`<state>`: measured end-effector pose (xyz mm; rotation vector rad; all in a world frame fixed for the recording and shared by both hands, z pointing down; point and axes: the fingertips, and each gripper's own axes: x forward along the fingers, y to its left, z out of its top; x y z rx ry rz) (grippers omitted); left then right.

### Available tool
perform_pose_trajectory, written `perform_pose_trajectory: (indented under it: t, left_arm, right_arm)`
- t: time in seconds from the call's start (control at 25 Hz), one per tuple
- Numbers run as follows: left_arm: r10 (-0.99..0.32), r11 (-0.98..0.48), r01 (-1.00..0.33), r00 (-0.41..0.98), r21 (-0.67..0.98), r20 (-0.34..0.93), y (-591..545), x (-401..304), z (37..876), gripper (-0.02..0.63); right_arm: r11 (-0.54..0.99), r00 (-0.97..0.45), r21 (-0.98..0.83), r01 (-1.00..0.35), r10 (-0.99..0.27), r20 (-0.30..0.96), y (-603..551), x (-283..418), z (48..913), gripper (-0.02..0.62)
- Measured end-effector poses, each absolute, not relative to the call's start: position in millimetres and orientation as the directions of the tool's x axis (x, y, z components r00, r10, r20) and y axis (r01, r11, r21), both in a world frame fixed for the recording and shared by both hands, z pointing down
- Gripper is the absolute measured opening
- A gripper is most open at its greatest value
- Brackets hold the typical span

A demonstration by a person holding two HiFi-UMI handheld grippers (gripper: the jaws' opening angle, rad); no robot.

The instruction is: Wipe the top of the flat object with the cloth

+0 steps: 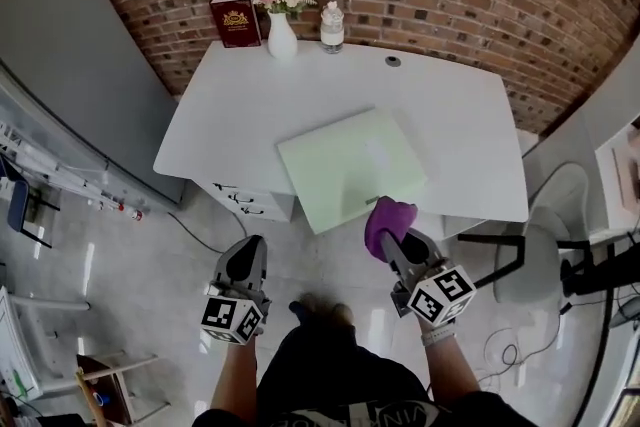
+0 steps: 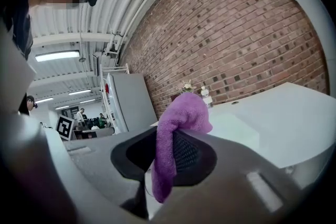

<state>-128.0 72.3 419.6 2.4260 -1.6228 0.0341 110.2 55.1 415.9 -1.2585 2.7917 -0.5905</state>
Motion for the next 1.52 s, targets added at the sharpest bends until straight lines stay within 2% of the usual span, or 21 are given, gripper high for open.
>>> perform_pose_trajectory:
  t: [0.32,0.72,1.04,1.32,1.52]
  left_arm:
    - [-0.91,-0.335,-0.921,0.371,0.201,0.186,15,-136,455,0.02]
    - [-0.872,-0.397,-0.895,0.438,0.205,0.221,-64,-129,475,0.021]
    - [-0.836,-0.437,-0.872,0.484,0.22,0.257,-92,-144,486,0.021]
    - [-0.845,-0.381,-0.888,0.447,0.255,0.294,-106,-154,500,0.021]
    - [-0.853,-0.347,-0.896,0.424,0.276,0.305,-110,-146,505,0.021]
  right_arm:
    - [0.662,-0.74,-0.343,-0.666,-0.645,0.192,-2,65,432,0.061]
    - [0.691,-0.78,-0.36,-0.626,-0.554,0.292,-87,10,444,0.061]
    - [0.742,-0.823,-0.381,-0.552,-0.41,0.393,-121,-53,456,0.061]
    - [0.735,-0.807,-0.444,-0.512,-0.235,0.541,-138,-99,487,0.061]
    - [0.754,-0.798,-0.461,-0.468,-0.136,0.588,-145,-113,501,0.061]
